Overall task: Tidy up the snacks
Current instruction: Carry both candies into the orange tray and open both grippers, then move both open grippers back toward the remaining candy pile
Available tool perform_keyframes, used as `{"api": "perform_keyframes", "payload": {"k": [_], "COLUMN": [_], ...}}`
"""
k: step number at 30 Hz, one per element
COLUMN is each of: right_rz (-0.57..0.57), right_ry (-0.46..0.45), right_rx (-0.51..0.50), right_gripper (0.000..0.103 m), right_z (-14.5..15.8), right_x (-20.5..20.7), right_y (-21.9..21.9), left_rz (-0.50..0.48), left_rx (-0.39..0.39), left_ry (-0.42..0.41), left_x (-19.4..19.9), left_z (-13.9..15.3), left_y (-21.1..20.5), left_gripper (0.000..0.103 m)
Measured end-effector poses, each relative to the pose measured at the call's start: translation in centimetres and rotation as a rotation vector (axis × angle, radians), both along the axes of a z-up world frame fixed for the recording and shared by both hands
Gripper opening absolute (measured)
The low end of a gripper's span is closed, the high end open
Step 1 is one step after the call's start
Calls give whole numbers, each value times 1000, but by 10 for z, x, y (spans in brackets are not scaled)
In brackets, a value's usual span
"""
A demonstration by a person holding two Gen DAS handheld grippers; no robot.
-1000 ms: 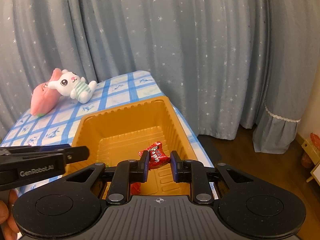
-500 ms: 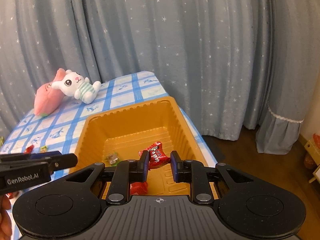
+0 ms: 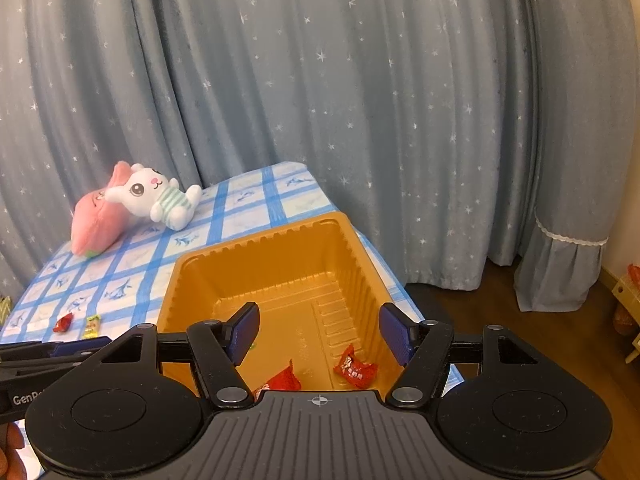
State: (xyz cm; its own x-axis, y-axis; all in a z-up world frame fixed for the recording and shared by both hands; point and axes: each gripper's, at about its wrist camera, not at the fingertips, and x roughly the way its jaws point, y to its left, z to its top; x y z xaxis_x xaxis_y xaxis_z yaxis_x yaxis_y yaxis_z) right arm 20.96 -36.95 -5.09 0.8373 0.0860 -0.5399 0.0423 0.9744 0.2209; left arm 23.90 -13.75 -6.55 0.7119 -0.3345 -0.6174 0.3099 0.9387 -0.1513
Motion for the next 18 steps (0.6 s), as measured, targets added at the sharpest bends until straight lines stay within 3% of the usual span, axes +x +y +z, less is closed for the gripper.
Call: {"api": "perform_keyframes", "payload": {"k": [9, 18], "right_rz": [8, 78], "right_ry": [-25, -80], "right_rx": [-2, -25], "right_gripper": [66, 66], "right_z": [5, 13], "right_x": [-4, -9], "right_y": [11, 50], "left_rz": [47, 138], "left_rx": [9, 23], "left_ry": [-36, -67], "left_x": [-13, -30], "left_z": [11, 23], "left_y": [28, 80], "left_gripper": [37, 45]}}
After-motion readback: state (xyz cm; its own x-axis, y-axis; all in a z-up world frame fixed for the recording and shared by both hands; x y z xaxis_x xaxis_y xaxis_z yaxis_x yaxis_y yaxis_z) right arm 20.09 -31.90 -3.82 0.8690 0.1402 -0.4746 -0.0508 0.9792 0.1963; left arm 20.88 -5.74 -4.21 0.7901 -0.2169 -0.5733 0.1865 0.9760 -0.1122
